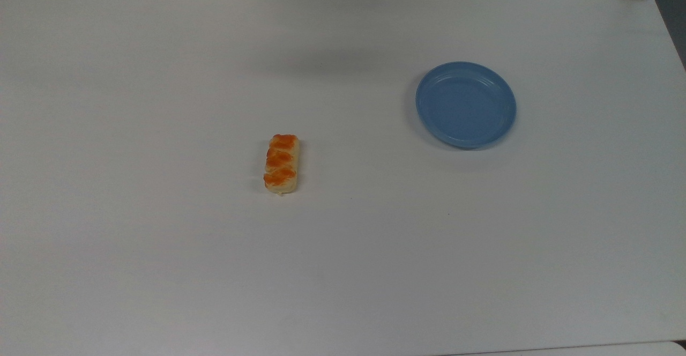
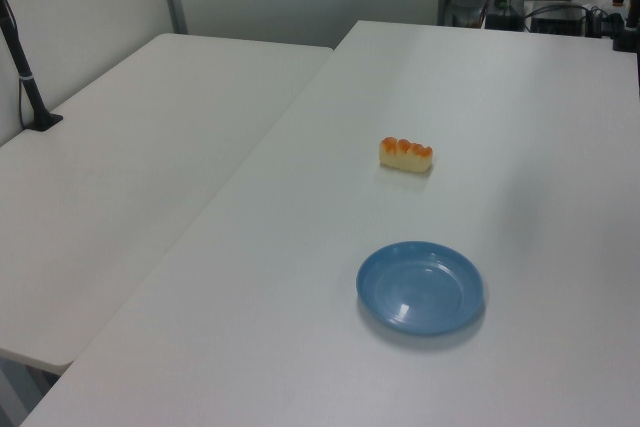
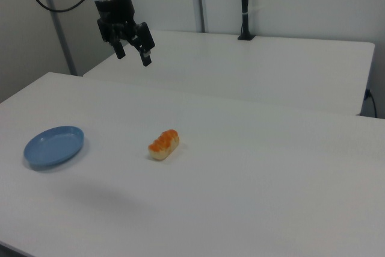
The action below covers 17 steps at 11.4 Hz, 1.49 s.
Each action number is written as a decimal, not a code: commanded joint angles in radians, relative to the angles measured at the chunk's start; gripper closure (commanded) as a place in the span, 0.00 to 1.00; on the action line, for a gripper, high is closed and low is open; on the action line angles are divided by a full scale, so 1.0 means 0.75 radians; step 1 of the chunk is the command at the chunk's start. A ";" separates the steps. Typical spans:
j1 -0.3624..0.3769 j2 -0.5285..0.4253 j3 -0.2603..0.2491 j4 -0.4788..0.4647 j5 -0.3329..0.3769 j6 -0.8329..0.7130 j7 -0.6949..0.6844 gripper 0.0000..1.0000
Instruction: Put the bread on a plate
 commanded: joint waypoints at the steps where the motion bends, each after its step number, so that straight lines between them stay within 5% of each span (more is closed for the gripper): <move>1: 0.043 -0.013 -0.025 -0.022 0.018 -0.011 -0.060 0.00; 6: 0.041 -0.014 -0.021 -0.016 0.016 -0.085 -0.226 0.00; 17: 0.041 -0.010 -0.021 -0.018 0.004 -0.093 -0.222 0.00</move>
